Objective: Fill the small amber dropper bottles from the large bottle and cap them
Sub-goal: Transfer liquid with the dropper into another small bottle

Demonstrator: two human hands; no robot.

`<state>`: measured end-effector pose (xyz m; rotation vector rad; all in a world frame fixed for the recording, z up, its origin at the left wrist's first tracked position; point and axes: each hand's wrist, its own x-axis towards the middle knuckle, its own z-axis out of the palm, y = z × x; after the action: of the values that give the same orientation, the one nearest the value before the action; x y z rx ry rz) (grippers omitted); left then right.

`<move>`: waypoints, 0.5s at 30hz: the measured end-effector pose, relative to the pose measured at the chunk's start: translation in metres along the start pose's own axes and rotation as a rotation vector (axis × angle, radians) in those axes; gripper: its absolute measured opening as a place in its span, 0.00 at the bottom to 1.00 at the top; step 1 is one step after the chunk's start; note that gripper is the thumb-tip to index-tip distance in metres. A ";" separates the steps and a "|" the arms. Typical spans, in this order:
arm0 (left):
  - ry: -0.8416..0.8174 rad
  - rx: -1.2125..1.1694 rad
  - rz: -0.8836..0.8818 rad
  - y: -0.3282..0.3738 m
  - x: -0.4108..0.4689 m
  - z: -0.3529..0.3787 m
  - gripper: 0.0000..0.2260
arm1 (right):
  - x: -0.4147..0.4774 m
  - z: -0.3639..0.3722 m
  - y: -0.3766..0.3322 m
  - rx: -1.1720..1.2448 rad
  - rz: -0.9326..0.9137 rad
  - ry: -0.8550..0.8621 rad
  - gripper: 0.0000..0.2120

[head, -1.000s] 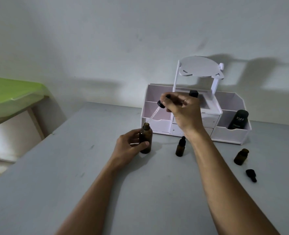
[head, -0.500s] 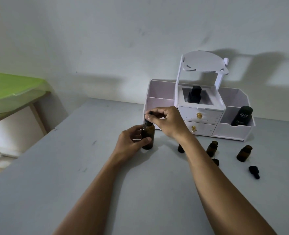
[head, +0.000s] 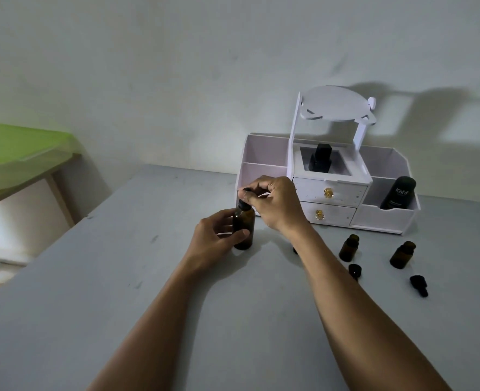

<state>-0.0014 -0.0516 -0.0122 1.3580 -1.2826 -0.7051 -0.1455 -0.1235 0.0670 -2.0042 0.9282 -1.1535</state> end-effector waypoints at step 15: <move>0.018 0.008 -0.007 0.004 -0.005 0.001 0.23 | 0.006 -0.022 -0.029 0.084 -0.114 0.115 0.06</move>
<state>-0.0042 -0.0465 -0.0100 1.3737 -1.2678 -0.6915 -0.1556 -0.1166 0.1022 -1.9609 0.8158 -1.3597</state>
